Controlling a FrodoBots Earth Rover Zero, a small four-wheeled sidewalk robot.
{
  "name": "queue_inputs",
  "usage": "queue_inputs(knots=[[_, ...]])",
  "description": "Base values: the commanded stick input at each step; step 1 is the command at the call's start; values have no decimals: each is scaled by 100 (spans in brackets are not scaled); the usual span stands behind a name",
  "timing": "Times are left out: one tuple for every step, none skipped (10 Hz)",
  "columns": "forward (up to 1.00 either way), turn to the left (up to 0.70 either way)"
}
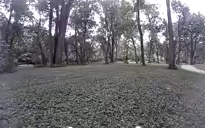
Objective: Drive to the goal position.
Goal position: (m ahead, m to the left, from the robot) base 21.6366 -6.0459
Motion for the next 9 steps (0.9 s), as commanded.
queue_inputs(knots=[[4, 0], [4, 0], [5, 0], [6, 0], [16, 0], [45, 0], [70, 0], [70, 0], [70, 0]])
